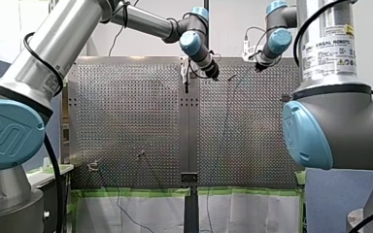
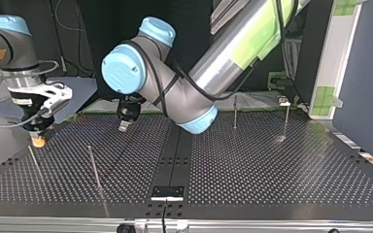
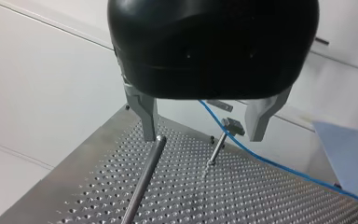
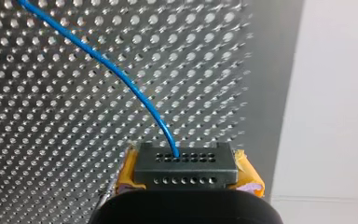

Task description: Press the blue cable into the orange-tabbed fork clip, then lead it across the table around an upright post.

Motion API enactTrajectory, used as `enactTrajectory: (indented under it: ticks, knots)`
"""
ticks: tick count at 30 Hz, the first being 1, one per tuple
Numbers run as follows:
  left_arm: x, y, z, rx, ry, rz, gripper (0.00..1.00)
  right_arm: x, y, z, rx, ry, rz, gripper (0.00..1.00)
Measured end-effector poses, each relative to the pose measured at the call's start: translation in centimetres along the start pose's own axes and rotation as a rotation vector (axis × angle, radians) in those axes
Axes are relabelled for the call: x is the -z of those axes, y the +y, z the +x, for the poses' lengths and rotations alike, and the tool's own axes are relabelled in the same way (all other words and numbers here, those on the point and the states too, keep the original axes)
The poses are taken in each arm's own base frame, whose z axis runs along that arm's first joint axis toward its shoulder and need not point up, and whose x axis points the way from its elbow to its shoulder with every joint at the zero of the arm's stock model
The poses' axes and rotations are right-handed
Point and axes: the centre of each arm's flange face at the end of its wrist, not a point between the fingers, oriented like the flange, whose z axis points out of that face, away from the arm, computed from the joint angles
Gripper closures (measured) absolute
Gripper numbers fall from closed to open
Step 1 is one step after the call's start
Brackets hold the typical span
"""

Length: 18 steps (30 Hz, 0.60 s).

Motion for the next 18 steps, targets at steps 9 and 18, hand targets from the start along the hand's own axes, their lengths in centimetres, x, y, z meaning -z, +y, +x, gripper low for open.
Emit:
enactTrajectory:
  ticks: [9,18]
  knots:
    - [-0.4,-0.2,-3.0,0.095,-0.031,0.072,0.07,1.8,-0.9,1.8,0.004,0.016,0.024,1.0]
    - [-0.9,-0.8,-5.0,0.182,-0.074,0.163,0.07,2.0,-1.7,1.8,0.008,0.016,0.051,1.0]
